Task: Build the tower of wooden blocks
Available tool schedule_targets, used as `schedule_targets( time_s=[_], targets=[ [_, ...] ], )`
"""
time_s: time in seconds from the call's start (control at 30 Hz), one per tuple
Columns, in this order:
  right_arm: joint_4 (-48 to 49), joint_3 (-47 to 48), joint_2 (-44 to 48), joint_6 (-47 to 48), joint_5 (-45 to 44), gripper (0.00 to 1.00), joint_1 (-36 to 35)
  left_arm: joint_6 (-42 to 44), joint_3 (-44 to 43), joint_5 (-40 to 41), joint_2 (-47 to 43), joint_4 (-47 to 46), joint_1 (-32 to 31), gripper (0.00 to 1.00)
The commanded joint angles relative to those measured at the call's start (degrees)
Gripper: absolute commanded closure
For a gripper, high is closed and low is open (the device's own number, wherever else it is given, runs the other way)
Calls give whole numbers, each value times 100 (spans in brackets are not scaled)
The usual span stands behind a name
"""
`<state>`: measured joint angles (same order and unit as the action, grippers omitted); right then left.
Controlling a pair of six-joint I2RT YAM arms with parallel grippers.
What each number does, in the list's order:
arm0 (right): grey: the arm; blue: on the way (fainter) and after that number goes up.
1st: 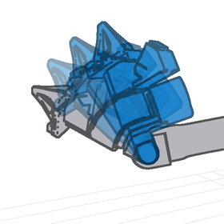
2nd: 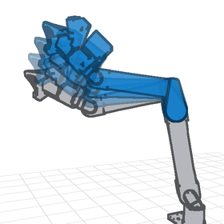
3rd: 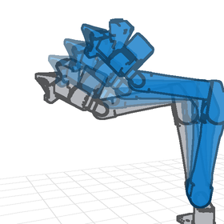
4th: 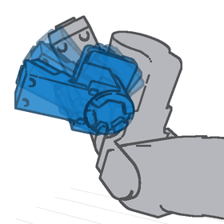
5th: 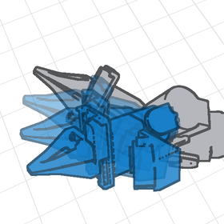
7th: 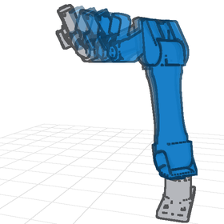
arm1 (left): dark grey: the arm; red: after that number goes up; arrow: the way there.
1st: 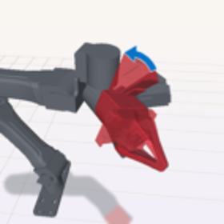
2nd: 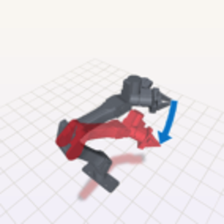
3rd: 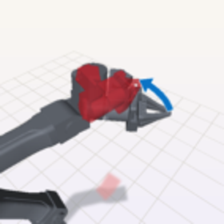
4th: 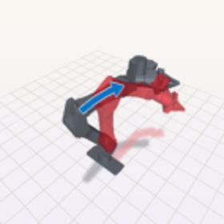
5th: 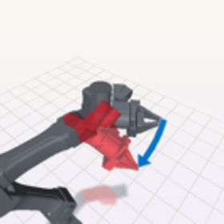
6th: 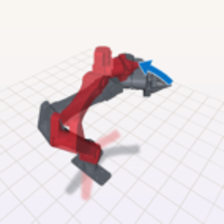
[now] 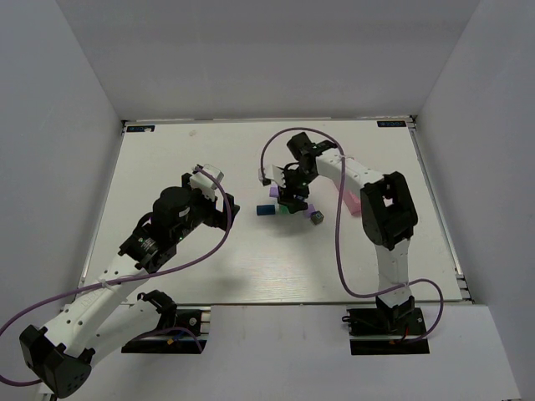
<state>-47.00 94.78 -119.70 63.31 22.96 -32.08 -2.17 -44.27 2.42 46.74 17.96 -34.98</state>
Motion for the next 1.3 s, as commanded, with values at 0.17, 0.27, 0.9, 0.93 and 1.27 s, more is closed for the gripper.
schedule_targets(
  time_s=[0.17,0.27,0.9,0.93,1.27],
  targets=[
    [-301,-161,1194,-126,595,15,78,68,41,22,-113,-55,9,0],
    [-4,-441,1589,-502,570,15,122,68,41,22,-165,-55,9,0],
    [1255,-1410,1503,-2473,-389,51,597,15,94,5,-113,-55,9,0],
    [1255,-1410,1450,-2438,-432,48,580,15,94,5,-113,-55,9,0],
    [1334,-1191,1036,-2314,-565,43,579,15,94,5,-113,-55,9,0]
  ],
)
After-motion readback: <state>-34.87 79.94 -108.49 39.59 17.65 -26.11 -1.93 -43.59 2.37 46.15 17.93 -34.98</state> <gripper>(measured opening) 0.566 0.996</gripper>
